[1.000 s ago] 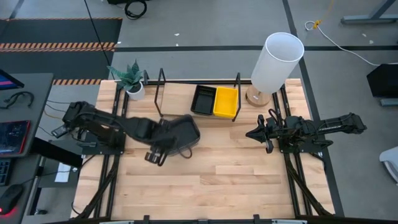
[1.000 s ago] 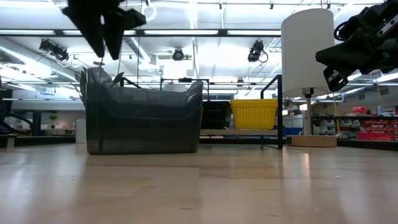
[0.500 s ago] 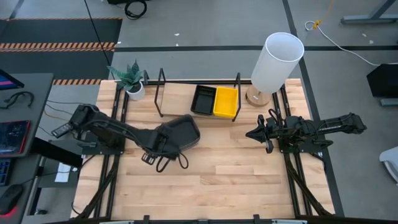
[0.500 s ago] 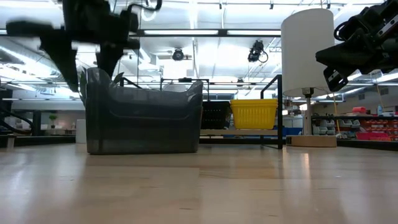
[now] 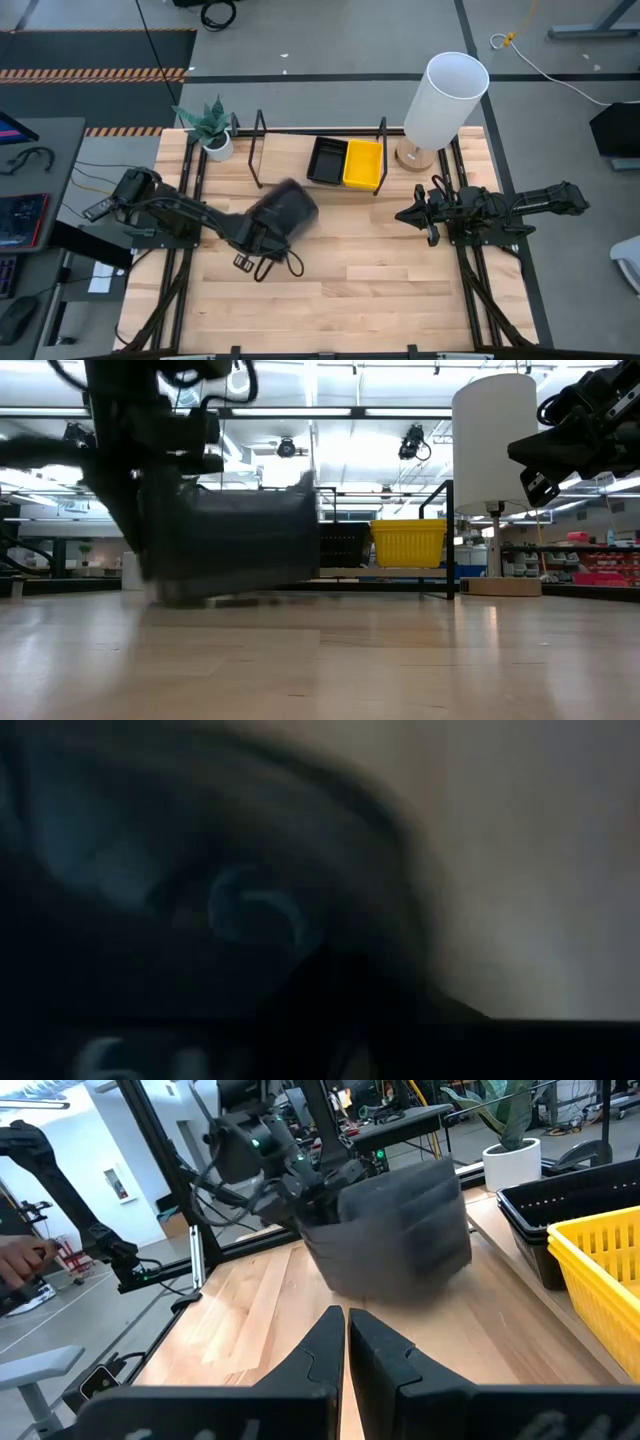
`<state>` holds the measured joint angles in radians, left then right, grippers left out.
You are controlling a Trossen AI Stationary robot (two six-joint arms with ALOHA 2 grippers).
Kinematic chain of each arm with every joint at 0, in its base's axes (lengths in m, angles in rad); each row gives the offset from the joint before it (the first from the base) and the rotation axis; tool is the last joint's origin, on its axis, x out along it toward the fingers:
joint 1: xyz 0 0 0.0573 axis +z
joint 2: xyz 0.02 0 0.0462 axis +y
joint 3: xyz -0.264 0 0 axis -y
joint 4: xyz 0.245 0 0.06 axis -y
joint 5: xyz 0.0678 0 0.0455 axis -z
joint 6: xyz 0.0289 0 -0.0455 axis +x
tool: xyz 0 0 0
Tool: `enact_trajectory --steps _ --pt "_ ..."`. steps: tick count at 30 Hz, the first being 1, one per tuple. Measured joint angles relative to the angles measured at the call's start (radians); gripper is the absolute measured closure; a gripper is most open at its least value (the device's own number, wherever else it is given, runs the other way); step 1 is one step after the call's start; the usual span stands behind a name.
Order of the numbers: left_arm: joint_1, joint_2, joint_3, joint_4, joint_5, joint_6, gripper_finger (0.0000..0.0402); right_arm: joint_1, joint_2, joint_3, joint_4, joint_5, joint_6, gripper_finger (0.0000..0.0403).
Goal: Stack baskets on shelf by color
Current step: Put the stacked transparent black bin on the shelf
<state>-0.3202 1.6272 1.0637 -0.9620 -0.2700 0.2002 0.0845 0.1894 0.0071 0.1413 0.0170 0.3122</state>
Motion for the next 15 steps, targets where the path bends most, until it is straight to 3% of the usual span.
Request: enact_trajectory --steps 2,7,10,15 --pt "-0.008 0.000 0.027 -0.004 0.045 -0.053 0.0382 0.000 0.000 0.000 0.000 0.000 0.000 0.0378" --pt "-0.035 0.000 0.144 -0.073 0.113 -0.199 0.0376 0.000 0.000 0.000 0.000 0.000 0.000 0.0378" --pt "-0.055 0.000 0.224 -0.170 0.067 -0.242 0.0383 0.000 0.000 0.000 0.000 0.000 0.000 0.0378" --pt "-0.052 0.000 0.356 -0.185 -0.057 -0.287 0.0385 0.000 0.000 0.000 0.000 0.000 0.000 0.0378"
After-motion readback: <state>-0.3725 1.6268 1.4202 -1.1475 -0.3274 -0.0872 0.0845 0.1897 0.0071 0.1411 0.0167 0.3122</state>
